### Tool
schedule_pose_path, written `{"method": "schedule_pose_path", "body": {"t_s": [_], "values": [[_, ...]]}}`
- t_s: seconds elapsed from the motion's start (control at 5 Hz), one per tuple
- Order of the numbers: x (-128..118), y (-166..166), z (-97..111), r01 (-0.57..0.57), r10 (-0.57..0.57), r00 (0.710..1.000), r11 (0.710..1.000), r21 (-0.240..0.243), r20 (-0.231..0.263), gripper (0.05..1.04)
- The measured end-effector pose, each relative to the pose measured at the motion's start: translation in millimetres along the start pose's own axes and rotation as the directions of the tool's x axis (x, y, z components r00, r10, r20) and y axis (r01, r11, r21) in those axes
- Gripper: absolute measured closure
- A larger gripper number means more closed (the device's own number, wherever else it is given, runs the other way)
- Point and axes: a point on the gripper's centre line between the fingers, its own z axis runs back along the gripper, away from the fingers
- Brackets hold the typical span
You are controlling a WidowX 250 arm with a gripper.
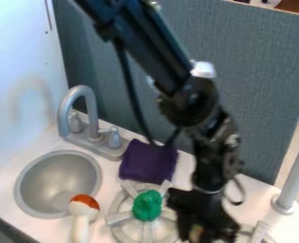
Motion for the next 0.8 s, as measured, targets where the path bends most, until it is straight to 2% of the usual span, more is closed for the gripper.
{"method": "schedule_pose_path", "body": {"t_s": [0.2, 0.4, 0.6, 0.8], "values": [[27.1, -31.2, 4.9, 0.083, -0.083, 0.997, 0.996, -0.035, 0.005, 0.641], [33.4, -46.9, -8.5, 0.138, -0.139, 0.99, 0.99, -0.03, -0.03, 0.641], [33.1, -53.2, -27.9, 0.155, -0.153, 0.986, 0.987, 0.035, -0.071, 0.641], [36.8, -52.5, -38.6, 0.14, -0.134, 0.987, 0.988, 0.061, -0.089, 0.641]]}}
